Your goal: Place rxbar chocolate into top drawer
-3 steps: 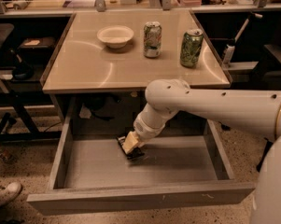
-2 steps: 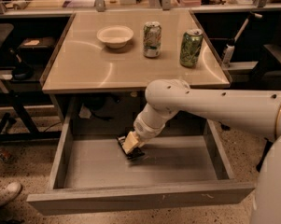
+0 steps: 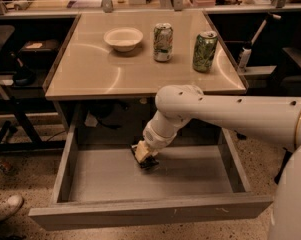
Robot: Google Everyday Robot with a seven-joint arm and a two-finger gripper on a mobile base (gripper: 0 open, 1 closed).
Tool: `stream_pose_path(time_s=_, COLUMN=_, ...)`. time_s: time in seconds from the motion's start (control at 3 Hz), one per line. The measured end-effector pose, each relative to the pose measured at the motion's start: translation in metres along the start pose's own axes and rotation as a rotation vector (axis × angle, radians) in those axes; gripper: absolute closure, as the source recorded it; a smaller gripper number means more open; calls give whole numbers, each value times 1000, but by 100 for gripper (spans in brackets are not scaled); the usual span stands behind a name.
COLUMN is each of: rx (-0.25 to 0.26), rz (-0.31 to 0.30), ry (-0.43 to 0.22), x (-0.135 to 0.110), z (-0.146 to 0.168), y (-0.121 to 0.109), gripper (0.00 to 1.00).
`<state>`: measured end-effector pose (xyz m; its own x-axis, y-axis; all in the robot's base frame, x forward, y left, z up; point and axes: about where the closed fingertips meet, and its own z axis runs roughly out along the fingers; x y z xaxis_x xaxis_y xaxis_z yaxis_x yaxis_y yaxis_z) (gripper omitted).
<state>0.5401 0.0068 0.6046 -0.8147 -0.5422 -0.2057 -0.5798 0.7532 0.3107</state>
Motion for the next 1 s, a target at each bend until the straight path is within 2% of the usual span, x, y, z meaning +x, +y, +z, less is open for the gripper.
stream_pose_path(time_s=0.33, rx=0, rz=0, ry=0, x=0, z=0, y=0, gripper=13)
stream_pose_path(time_s=0.67, rx=0, rz=0, ry=0, x=0, z=0, y=0, gripper=0)
stream_pose_path(time_s=1.0, rx=0, rz=0, ry=0, x=0, z=0, y=0, gripper=0)
